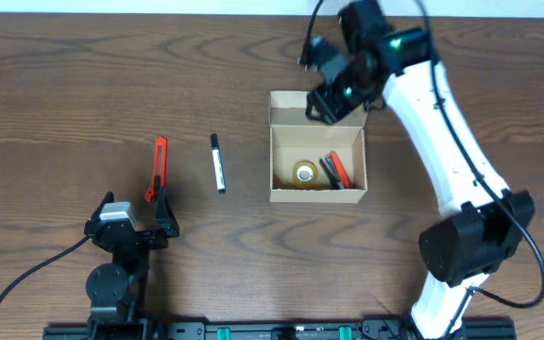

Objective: Pack container
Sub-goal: 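Withdraw the right gripper from the box toward the blue marker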

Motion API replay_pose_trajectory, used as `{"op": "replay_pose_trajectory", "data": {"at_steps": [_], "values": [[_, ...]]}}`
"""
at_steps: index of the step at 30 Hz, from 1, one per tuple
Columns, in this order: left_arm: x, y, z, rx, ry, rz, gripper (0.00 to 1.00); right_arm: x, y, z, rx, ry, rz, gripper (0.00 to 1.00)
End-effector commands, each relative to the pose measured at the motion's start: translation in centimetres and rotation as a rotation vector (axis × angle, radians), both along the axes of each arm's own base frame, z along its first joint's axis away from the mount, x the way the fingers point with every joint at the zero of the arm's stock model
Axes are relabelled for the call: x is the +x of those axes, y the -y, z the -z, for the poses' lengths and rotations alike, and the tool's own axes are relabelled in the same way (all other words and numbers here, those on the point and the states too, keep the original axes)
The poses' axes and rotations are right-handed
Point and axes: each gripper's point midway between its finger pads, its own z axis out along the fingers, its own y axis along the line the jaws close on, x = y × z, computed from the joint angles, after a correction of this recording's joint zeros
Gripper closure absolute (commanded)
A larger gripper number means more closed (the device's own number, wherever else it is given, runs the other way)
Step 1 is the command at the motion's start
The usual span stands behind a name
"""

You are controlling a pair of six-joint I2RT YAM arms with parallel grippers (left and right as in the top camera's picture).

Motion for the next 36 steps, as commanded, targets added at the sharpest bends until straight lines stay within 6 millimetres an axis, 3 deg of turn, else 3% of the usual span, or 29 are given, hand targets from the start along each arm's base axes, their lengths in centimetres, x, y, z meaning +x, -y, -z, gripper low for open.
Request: {"op": "replay_pose_trajectory", "data": {"at_steps": [1,4,7,9,10,11,14,20,25,30,36], "values": [[-0.2,-0.3,1.7,0.014,-0.059,-0.014,0.05,1.8,2.6,-3.8,-0.097,0.100,0.200,0.48],[-0.2,-0.3,1.7,0.014,-0.059,-0.014,0.05,1.7,7.2,-6.5,-0.228,0.148,0.429,0.45],[-0.2,-0.3,1.7,0.014,-0.059,-0.014,0.04,-0.2,12.8,-8.4,-0.371,0.157,0.725,0.42],[-0.2,-0.3,1.7,0.014,-0.059,-0.014,0.05,-2.0,15.2,-8.6,-0.420,0.115,0.829,0.35],[-0.2,-0.3,1.7,0.014,-0.059,-0.014,0.05,-2.2,15.6,-8.4,-0.404,0.098,0.840,0.29],[-0.2,-0.3,1.7,0.014,-0.059,-0.014,0.05,-2.6,15.6,-8.1,-0.376,0.067,0.839,0.14],[-0.2,-0.3,1.7,0.014,-0.059,-0.014,0.04,-3.1,17.4,-7.5,-0.365,0.024,0.909,0.01],[-0.2,-0.3,1.7,0.014,-0.059,-0.014,0.05,-4.3,22.4,-5.2,-0.434,-0.072,1.034,0.01],[-0.2,-0.3,1.7,0.014,-0.059,-0.014,0.05,-6.4,25.0,-4.3,-0.421,-0.148,1.108,0.01],[-0.2,-0.3,1.7,0.014,-0.059,-0.014,0.04,-10.4,26.4,-5.8,-0.394,-0.133,1.189,0.01],[-0.2,-0.3,1.7,0.014,-0.059,-0.014,0.05,-15.0,26.1,-8.6,-0.306,0.011,1.231,0.01]]}}
